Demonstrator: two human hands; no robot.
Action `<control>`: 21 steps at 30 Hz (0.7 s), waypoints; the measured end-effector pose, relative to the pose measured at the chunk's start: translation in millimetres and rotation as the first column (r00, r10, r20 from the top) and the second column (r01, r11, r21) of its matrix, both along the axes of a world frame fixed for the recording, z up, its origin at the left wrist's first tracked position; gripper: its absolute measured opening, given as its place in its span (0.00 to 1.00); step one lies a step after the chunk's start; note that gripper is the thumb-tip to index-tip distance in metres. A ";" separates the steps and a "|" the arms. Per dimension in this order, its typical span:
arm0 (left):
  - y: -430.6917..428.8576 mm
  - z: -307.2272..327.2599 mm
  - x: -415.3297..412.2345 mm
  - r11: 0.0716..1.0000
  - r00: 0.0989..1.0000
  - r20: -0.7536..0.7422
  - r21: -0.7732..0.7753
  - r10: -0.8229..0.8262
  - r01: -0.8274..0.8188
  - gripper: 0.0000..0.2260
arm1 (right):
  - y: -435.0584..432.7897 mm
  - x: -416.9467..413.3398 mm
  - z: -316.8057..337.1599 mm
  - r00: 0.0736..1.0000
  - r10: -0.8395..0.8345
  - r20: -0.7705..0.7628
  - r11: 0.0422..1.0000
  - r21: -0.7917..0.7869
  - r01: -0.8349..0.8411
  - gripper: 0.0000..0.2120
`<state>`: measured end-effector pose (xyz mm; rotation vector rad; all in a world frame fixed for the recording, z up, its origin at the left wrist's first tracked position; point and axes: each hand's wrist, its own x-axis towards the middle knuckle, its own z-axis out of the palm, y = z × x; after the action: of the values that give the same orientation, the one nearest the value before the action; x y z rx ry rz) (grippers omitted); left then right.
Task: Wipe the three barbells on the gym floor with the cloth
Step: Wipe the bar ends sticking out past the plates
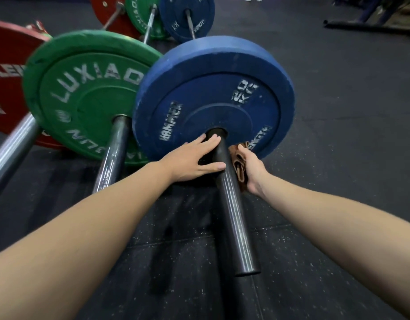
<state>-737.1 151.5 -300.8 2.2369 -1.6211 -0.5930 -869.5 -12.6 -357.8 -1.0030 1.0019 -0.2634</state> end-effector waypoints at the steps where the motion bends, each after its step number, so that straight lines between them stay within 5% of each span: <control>1: 0.0 -1.2 -1.1 1.000 1.000 -0.002 -0.011 0.005 -0.005 0.45 | 4.6 7.2 -0.3 1.000 -0.019 0.019 1.000 0.020 0.018 0.30; 4: -0.4 -2.3 -4.3 0.999 1.000 -0.014 -0.033 0.020 -0.021 0.46 | 21.8 27.3 11.1 0.992 -0.106 0.066 0.992 0.069 0.101 0.17; 12: -2.2 -5.9 -3.5 0.999 0.999 -0.028 -0.034 0.025 -0.026 0.48 | 19.0 44.9 3.9 0.957 -0.233 0.174 0.965 0.160 0.206 0.16; 21: -3.0 6.8 -6.2 0.998 0.998 -0.022 0.012 0.059 -0.059 0.45 | 36.4 5.3 16.6 0.988 -0.066 0.143 0.987 0.152 0.044 0.17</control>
<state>-743.3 148.5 -294.0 2.2697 -1.5394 -0.6104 -864.1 23.8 -341.2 -0.8099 0.9018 -0.2998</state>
